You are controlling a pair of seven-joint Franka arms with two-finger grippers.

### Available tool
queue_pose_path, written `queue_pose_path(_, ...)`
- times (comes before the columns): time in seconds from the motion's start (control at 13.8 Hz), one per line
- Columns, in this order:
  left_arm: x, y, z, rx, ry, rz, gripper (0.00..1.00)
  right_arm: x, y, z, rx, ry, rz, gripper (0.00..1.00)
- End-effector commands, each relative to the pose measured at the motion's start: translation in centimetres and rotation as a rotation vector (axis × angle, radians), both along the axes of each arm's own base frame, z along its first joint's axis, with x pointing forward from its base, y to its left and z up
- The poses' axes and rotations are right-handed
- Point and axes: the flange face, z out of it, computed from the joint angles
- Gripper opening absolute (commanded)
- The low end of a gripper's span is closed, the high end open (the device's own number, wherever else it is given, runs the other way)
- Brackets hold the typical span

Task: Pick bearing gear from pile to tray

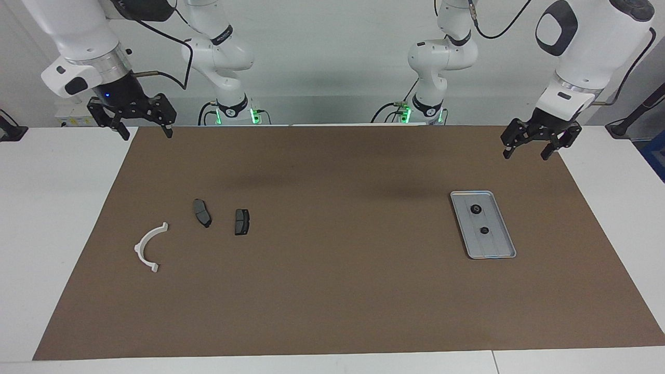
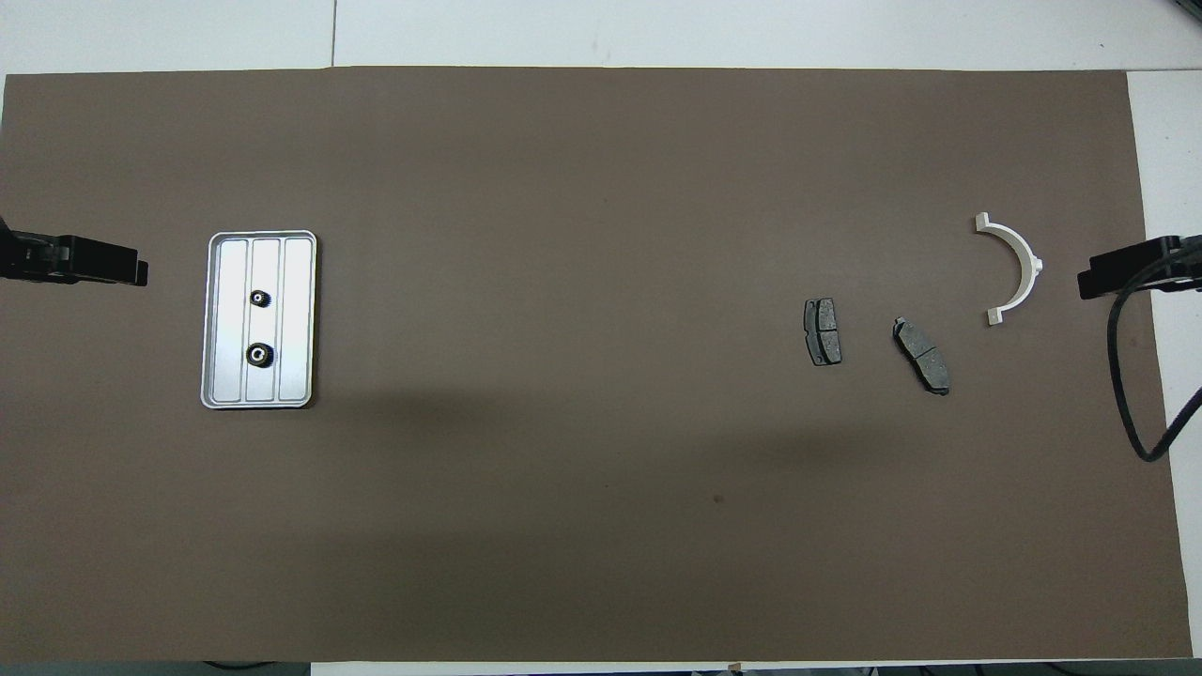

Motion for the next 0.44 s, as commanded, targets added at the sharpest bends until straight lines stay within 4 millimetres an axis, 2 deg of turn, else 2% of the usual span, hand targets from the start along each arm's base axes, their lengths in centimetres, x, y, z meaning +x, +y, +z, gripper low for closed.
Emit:
queue_pose_path(0.0,0.20,-0.20,0.62,-0.003,-0.019,0.010,1.00,-0.27,-0.22,-0.08,-0.013,-0.006,0.011,1.00)
queue_pose_path(0.36,0.18,-0.29,0.61,-0.004,-0.018,0.014,1.00,-0.28,-0.30,-0.08,-0.013,-0.006,0.010,1.00)
